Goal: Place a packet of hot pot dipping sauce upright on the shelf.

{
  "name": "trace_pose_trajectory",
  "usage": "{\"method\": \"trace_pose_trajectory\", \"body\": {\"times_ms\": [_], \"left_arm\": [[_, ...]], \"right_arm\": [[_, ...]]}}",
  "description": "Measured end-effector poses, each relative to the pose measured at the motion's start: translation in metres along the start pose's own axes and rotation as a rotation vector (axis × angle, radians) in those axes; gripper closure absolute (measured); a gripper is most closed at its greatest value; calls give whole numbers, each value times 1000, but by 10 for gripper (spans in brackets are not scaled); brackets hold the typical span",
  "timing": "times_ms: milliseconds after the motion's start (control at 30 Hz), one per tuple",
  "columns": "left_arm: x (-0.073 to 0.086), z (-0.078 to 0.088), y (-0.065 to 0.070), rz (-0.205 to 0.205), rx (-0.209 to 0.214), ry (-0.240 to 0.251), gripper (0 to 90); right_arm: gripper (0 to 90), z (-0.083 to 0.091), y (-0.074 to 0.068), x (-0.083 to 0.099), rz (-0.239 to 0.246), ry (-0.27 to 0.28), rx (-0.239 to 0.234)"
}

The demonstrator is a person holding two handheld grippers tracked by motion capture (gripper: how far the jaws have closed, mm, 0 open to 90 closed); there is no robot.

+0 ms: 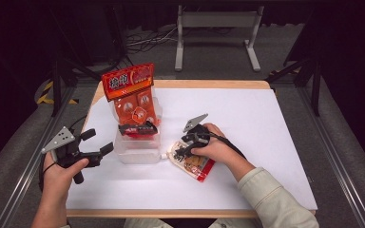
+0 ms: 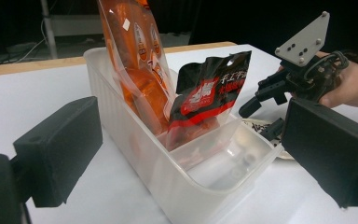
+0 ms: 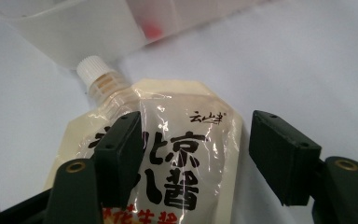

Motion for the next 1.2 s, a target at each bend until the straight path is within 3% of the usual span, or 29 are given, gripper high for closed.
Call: {"method": "trace_pose_trajectory", "body": {"times_ms": [200,300,367,567,767,1033,1200], "left_arm": [[0,-1,0,2,4,-3,62],[1,-2,0,8,11,-3,62],[1,-2,0,5,11,-4,62],[1,-2,0,8,14,-2,62],[1,-1,0,8,16,0,62],[1,-1,1,9,17,2,62],[0,-1,1,6,17,2,62]], "right_arm": [[396,-1,-4,2,33,5,32],[515,0,-12,2,53,-4,56],[548,0,-13,2,61,-7,57],[799,2,-13,1,69,-13,59],[884,4,-13,0,51,-6,50],[894,16,-18,-4,58,30,36],[895,32,-22,-4,46,70,20]]}}
Point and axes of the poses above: each handheld gripper's, and its own axes: z roughly backward along the jaws, x roughly out of its underside, y roughly to its right, the point moved 2 cm from there along -z, roughly forward along the jaws, and after that the axes turned 4 degrees about -y, right-handed, at the moved point
